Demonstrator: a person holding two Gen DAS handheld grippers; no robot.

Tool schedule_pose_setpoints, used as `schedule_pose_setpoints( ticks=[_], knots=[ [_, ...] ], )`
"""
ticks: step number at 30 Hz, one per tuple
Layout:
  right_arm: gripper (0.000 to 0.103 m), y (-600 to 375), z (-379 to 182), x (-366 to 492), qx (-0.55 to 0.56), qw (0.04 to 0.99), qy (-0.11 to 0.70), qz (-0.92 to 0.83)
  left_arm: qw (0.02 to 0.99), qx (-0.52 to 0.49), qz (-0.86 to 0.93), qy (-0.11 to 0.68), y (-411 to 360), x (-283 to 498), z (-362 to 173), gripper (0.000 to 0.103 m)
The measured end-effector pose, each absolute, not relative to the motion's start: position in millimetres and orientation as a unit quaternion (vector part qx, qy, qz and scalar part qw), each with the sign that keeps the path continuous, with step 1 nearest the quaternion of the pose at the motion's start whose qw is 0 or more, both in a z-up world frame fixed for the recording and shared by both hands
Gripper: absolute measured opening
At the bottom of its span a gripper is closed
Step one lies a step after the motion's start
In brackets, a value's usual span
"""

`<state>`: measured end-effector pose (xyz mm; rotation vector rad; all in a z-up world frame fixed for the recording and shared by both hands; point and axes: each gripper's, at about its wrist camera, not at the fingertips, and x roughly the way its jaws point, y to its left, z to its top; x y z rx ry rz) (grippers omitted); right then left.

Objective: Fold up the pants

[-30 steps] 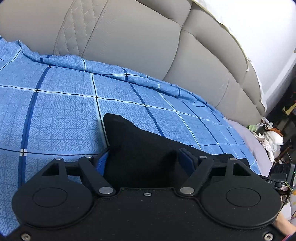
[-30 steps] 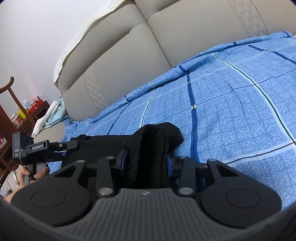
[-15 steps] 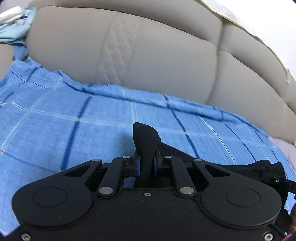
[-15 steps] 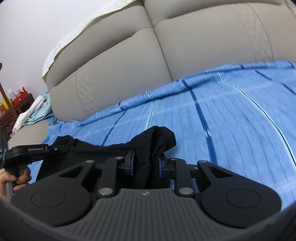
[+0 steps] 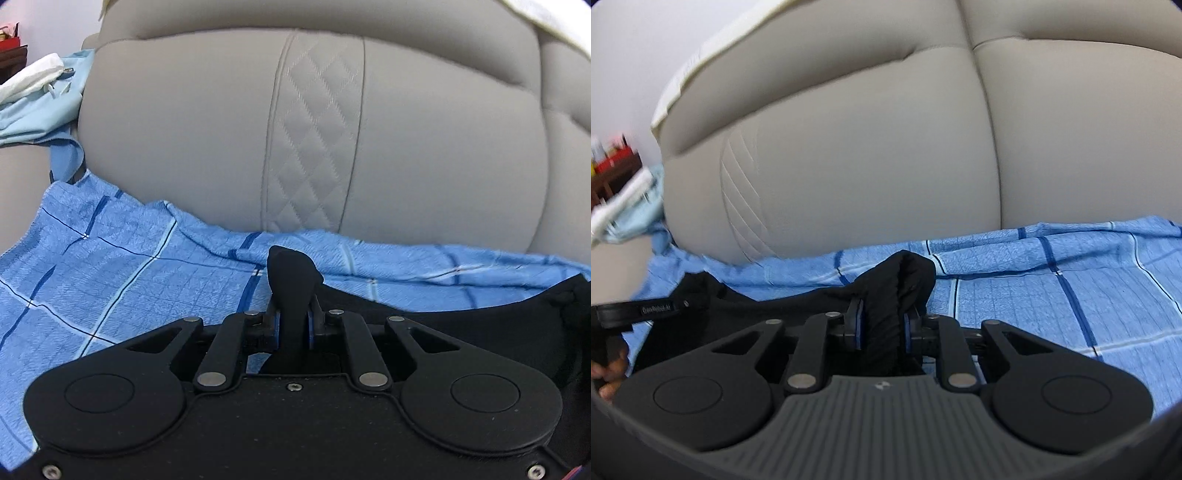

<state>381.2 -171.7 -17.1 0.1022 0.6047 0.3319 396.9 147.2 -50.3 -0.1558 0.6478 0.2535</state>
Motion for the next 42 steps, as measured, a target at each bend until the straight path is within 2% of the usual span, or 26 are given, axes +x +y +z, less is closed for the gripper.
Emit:
schedule_pose_setpoints(
  ticks=[4, 6, 7, 9, 11, 17, 21, 27, 32, 36, 38, 42],
  knots=[
    [0.030, -166, -35, 381, 0.003, 0.941, 0.301, 0.158, 0.936, -0.070, 0.126, 0.320, 146, 399, -63, 0.019],
    [0.042, -165, -40, 378, -0.009, 0.943, 0.298, 0.150, 0.935, -0.070, 0.128, 0.324, 148, 399, -63, 0.025],
    [0.062, -165, -40, 378, -0.010, 0.944, 0.298, 0.144, 0.933, -0.067, 0.132, 0.327, 148, 399, -62, 0.031],
    [0.068, -168, -33, 375, 0.000, 0.944, 0.300, 0.140, 0.932, -0.065, 0.137, 0.329, 148, 392, -57, 0.039],
    [0.078, -173, -23, 368, 0.004, 0.946, 0.295, 0.137, 0.933, -0.061, 0.140, 0.326, 147, 380, -49, 0.053],
    [0.082, -173, -3, 316, -0.063, 0.967, 0.238, 0.071, 0.945, -0.010, 0.139, 0.296, 123, 322, -30, 0.065],
    [0.082, -158, -7, 280, -0.111, 0.967, 0.214, 0.086, 0.950, 0.014, 0.115, 0.289, 101, 284, -34, 0.067],
    [0.080, -139, -39, 251, -0.169, 0.951, 0.240, 0.095, 0.944, 0.068, 0.112, 0.302, 80, 251, -61, 0.068],
    [0.085, -158, -51, 247, -0.117, 0.959, 0.240, 0.091, 0.953, 0.039, 0.122, 0.275, 90, 240, -75, 0.084],
    [0.085, -166, -43, 245, -0.069, 0.958, 0.266, 0.081, 0.944, -0.002, 0.132, 0.303, 97, 236, -65, 0.085],
    [0.085, -166, -37, 231, -0.059, 0.961, 0.257, 0.083, 0.944, 0.006, 0.125, 0.305, 90, 227, -60, 0.090],
    [0.088, -161, -32, 199, -0.061, 0.965, 0.242, 0.083, 0.945, 0.019, 0.114, 0.305, 74, 204, -58, 0.091]
  ],
)
